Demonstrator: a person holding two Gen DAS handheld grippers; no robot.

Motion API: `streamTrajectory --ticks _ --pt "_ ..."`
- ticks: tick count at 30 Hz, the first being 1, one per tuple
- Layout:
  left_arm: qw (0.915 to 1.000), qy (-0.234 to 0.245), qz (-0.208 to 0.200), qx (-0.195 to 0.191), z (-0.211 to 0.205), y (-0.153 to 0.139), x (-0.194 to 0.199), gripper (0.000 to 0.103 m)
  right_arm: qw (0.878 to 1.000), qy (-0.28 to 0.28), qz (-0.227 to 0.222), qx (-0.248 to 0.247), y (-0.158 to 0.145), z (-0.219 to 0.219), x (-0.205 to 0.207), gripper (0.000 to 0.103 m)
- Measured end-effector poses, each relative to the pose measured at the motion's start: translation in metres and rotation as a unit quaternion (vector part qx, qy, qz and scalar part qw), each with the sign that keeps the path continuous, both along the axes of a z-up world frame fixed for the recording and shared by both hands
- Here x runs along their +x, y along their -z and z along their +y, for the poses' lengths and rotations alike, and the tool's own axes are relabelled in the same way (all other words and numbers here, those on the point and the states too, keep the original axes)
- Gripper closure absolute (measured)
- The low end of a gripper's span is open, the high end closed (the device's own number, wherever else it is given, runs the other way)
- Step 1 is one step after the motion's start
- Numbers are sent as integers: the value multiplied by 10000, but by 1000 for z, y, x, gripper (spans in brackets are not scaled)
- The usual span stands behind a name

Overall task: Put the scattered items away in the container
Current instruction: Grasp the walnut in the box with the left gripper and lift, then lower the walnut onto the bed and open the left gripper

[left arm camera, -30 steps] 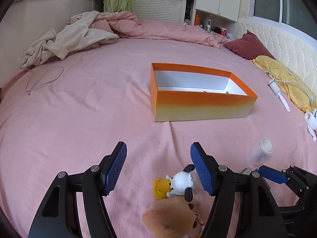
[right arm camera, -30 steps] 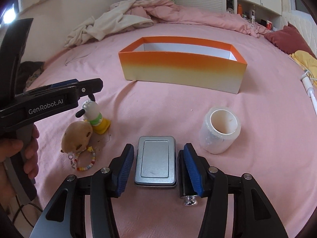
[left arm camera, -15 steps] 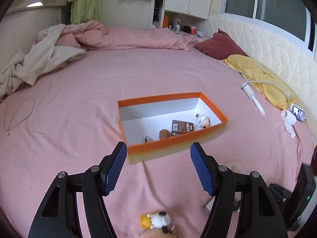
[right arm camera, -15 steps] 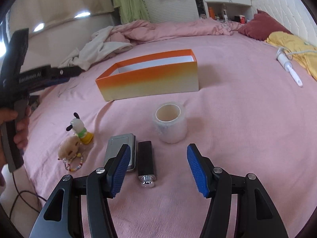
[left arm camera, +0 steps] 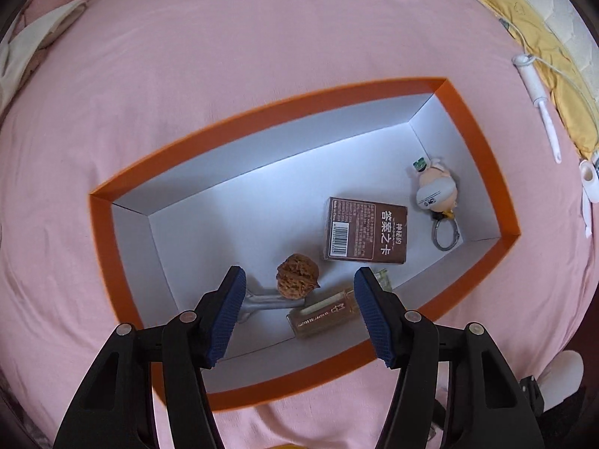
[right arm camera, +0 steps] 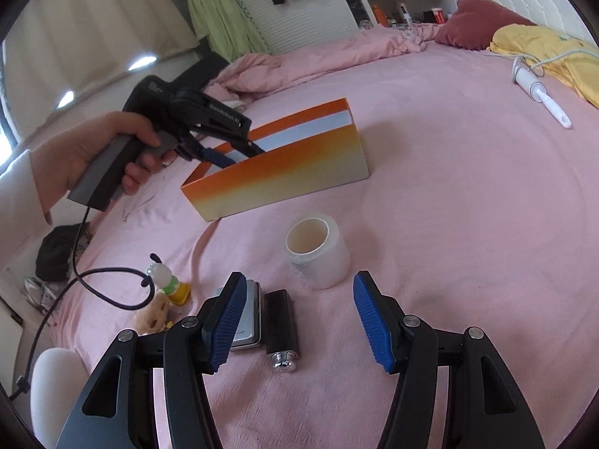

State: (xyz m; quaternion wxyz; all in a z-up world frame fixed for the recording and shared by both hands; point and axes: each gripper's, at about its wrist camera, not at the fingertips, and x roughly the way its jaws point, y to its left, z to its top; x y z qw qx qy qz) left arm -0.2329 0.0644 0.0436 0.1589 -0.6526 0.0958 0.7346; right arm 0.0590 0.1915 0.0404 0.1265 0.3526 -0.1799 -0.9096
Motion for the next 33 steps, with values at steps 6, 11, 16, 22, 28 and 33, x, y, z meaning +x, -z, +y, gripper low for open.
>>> streamTrajectory --ticks 6,11,16,22,28,33 --pt "9984 -202 -214 481 -3 19 -1 56 9997 184 -27 -152 -1 9 -1 44" --pt "9973 -253 -235 650 -14 16 4 76 9997 183 -64 -150 1 9 -2 44" --pt "9935 -442 145 1038 -33 -10 14 76 9998 132 -57 -104 2 5 -2 44" --pt "9861 -358 1082 1209 -53 -78 43 76 10000 19 -46 68 4 -3 0 44" --pt "9753 -368 2024 801 -73 -106 109 76 9996 -52 -53 278 7 -10 3 44" --pt "9684 -876 2113 991 -93 -84 155 76 9988 -131 -24 471 6 -14 8 44"
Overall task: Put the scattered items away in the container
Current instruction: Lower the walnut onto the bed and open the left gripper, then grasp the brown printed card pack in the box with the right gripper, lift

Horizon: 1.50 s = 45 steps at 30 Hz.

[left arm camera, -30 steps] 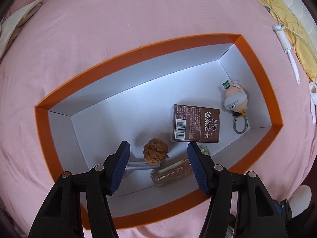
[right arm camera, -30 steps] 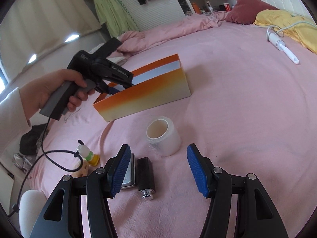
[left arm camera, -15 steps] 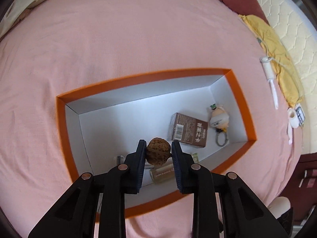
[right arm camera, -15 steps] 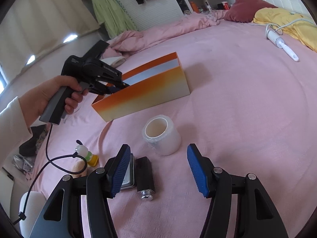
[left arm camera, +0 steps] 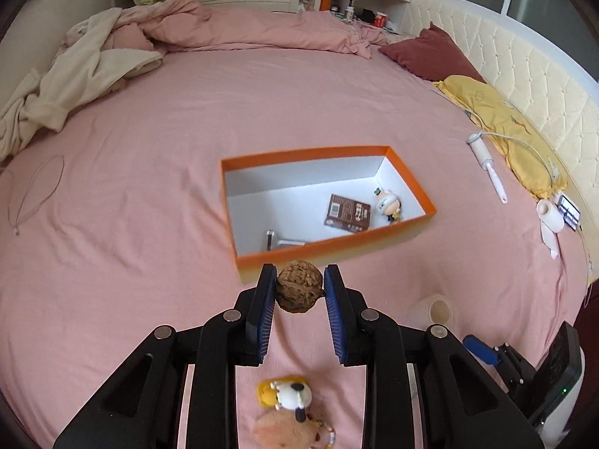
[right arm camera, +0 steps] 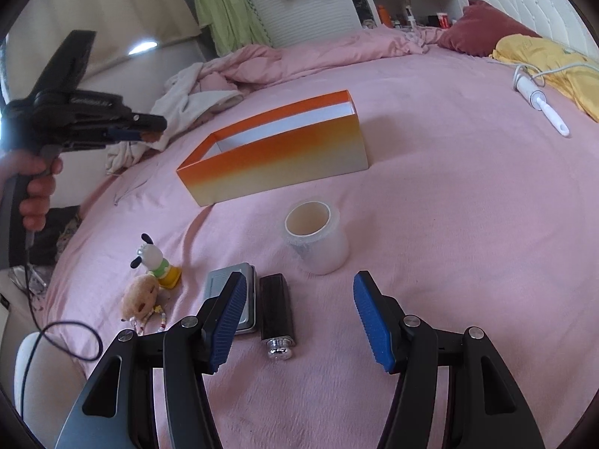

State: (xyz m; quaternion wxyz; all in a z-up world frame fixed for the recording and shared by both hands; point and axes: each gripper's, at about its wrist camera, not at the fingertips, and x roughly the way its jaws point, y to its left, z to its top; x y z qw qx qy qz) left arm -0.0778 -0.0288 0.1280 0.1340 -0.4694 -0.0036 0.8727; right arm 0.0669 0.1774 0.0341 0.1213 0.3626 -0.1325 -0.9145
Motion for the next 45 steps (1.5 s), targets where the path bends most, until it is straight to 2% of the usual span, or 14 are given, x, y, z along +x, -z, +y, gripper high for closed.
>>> streamTrajectory --ticks 6,8,10,11,12,13,15,19,22,29,34,39,43,45 --pt "9981 -596 -158 -75 -27 59 25 76 9997 -114 39 222 -1 -5 9 44" --pt "9976 -665 -212 42 -32 81 30 75 9995 -145 33 272 0 -7 11 44" --pt "9971 -733 -173 108 -35 102 35 65 9994 -168 23 304 1 -8 11 44" --pt "9965 -800 20 253 -38 107 40 64 9993 -180 22 326 2 -10 11 44" --pt "9955 -892 166 274 -39 107 43 57 9992 -191 19 354 2 -11 11 44" --pt "9946 -993 249 194 -38 106 44 42 9991 -203 12 385 3 -11 10 44" --pt "9937 -1043 394 -78 -34 102 45 29 9988 -219 -2 427 4 -13 11 44" --pt "9919 -897 806 -397 -25 90 49 29 9988 -222 -36 446 7 -15 9 44" --pt "9904 -903 915 -510 -23 85 50 29 9985 -233 -17 487 7 -16 10 44" --pt "9898 -1009 863 -518 -27 85 48 29 9983 -259 20 524 5 -18 9 44" --pt "9882 -1166 943 -317 -34 76 52 29 9975 -377 197 559 -11 -21 -3 44" --pt "9870 -1287 957 -57 -47 67 57 29 9960 -611 314 578 -46 -22 -52 44" --pt "9854 -1349 1043 -3 -53 63 56 29 9900 -891 261 1058 -78 -33 -114 44" --pt "9849 -1363 1067 -6 -54 62 55 29 9827 -1214 27 1400 -88 -46 -151 44"
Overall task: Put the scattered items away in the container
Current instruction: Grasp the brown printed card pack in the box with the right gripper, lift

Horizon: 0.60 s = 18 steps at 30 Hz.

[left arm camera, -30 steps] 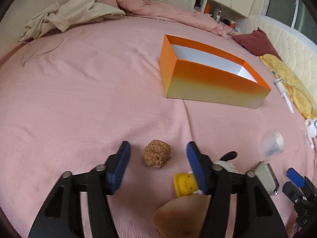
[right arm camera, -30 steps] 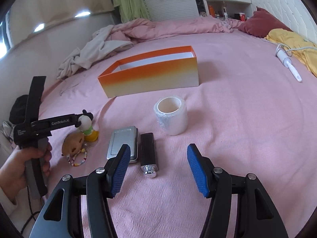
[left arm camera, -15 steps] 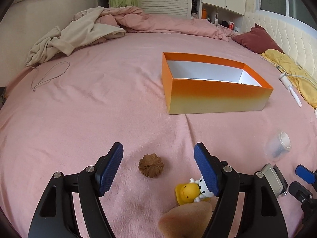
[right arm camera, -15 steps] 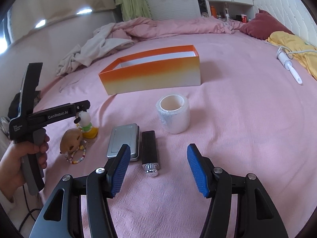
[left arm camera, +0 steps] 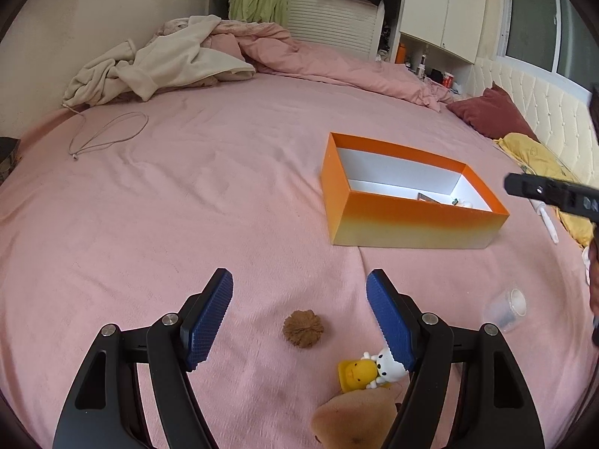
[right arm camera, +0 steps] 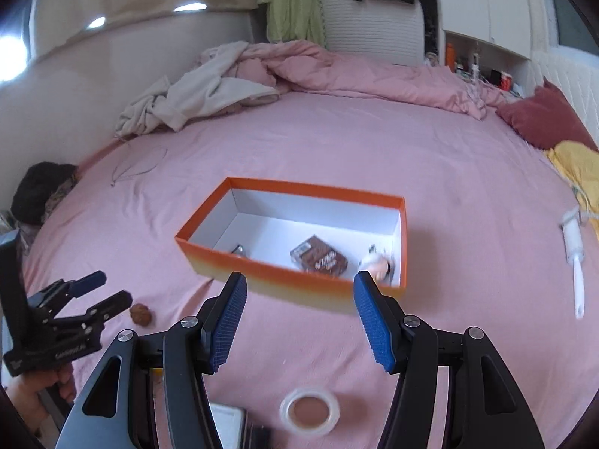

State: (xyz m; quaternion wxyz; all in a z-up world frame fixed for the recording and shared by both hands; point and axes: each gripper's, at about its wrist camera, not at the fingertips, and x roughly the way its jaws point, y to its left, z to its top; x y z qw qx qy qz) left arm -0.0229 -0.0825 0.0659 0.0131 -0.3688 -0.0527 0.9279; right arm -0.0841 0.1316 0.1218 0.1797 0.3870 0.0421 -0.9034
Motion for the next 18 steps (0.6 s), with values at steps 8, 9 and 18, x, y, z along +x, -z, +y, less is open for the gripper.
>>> streamTrajectory --ticks 8,9,18 --pt "9992 -121 -37 388 -13 1 -3 29 9706 -993 -1789 1269 31 -51 -121 44" --pt "9989 -142 -43 452 -16 1 -4 29 9647 -1025 -2001 1371 39 -55 -130 44" --pt "9965 -131 -105 820 -22 3 -7 29 9334 -1114 -3092 1438 102 -66 -161 37"
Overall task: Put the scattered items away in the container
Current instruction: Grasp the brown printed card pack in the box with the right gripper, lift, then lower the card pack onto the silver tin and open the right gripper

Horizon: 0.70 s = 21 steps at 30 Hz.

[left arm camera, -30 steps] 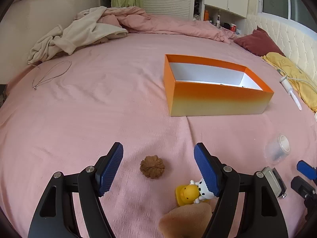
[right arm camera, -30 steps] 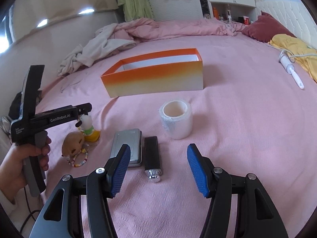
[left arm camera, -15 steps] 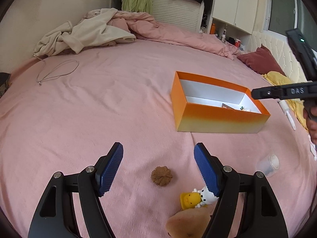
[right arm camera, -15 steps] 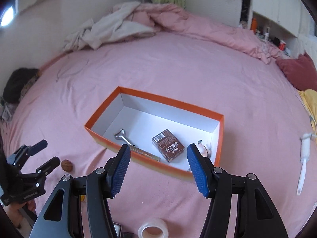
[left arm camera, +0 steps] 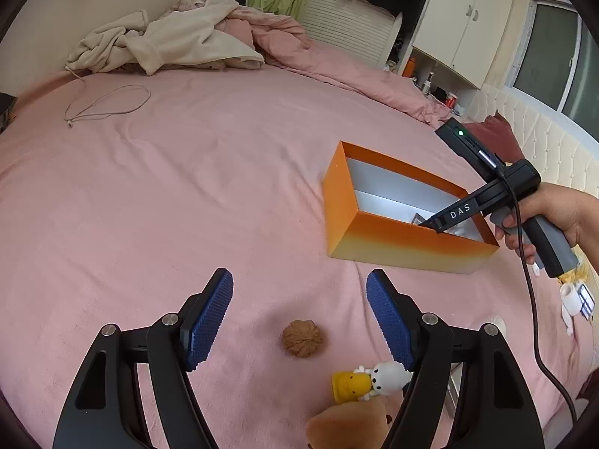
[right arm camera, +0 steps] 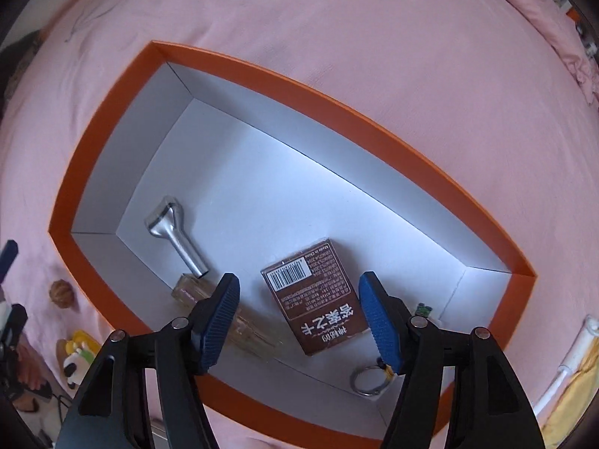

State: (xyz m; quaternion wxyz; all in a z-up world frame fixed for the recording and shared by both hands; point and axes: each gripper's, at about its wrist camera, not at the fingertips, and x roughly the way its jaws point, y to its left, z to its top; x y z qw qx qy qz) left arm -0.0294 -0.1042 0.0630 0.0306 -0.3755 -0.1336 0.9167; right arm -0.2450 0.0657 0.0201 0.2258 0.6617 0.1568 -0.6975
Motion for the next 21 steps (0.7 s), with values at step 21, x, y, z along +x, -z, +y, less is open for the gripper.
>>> streamTrajectory --ticks 21 --pt "9999 38 -37 -122 5 2 -1 29 9582 870 1983 -1870 -103 42 74 59"
